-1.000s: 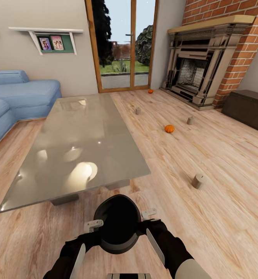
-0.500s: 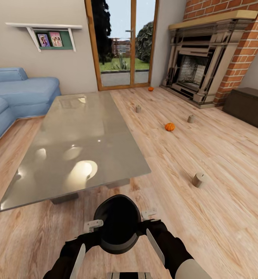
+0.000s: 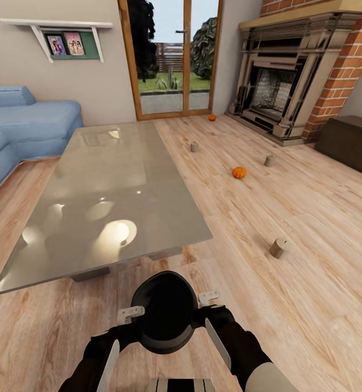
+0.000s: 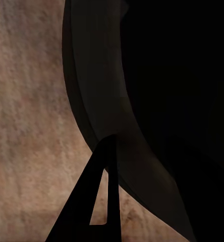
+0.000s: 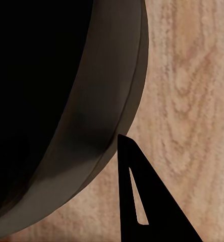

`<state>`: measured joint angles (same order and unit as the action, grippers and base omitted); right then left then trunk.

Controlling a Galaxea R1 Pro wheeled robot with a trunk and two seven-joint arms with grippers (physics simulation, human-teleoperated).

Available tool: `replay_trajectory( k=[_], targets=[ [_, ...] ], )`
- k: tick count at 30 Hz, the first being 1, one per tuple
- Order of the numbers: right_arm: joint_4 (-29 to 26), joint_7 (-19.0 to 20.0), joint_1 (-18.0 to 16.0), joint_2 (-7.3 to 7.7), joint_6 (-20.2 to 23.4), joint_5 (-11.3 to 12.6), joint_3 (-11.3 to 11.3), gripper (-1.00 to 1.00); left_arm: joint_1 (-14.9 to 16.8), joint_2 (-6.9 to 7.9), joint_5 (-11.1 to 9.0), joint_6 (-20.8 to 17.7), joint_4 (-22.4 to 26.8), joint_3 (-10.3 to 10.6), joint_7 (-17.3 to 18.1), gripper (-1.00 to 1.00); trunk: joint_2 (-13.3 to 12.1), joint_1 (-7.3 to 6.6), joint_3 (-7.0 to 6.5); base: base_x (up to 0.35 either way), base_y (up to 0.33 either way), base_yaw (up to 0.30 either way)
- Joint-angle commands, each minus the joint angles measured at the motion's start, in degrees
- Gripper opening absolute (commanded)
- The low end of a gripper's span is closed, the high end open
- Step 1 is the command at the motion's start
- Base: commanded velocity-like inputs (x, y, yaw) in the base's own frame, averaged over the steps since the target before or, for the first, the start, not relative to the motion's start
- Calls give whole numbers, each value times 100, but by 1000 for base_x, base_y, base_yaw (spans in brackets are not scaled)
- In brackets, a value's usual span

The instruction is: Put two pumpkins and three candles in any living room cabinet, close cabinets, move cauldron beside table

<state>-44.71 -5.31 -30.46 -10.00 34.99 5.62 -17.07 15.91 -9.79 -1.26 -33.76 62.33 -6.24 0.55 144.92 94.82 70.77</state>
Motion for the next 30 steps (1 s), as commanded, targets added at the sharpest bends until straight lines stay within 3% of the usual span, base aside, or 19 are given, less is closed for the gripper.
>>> replay_trajectory(
  k=[1,9,10,12,13,20,25,30],
  targets=[
    [51,30,5,0,-520,80,2,-100,0,4,70,108,-177,-88,3,-100,-2,5,2,0,0,0],
    [51,30,5,0,-519,80,2,-100,0,4,66,107,-177,-88,-1,-100,-2,5,2,0,0,0],
    [51,30,5,0,-519,80,2,100,0,4,67,107,-176,-88,-2,-100,-2,5,2,0,0,0],
    [52,30,5,0,-519,80,2,100,0,4,68,107,-175,-88,-2,-100,-2,5,2,0,0,0],
    [52,30,5,0,-519,80,2,100,0,4,67,107,-176,-88,-2,100,-2,5,2,0,0,0],
    [55,30,5,0,-519,80,2,100,0,4,33,107,-177,-88,-1,100,-2,5,2,0,0,0],
    [57,30,5,0,-519,80,2,100,0,14,-329,107,-177,-82,-14,100,-2,5,2,0,0,0],
    [59,30,5,0,-519,80,2,100,0,20,-447,100,-177,-72,-24,100,-9,-8,-109,0,0,0]
  ],
)
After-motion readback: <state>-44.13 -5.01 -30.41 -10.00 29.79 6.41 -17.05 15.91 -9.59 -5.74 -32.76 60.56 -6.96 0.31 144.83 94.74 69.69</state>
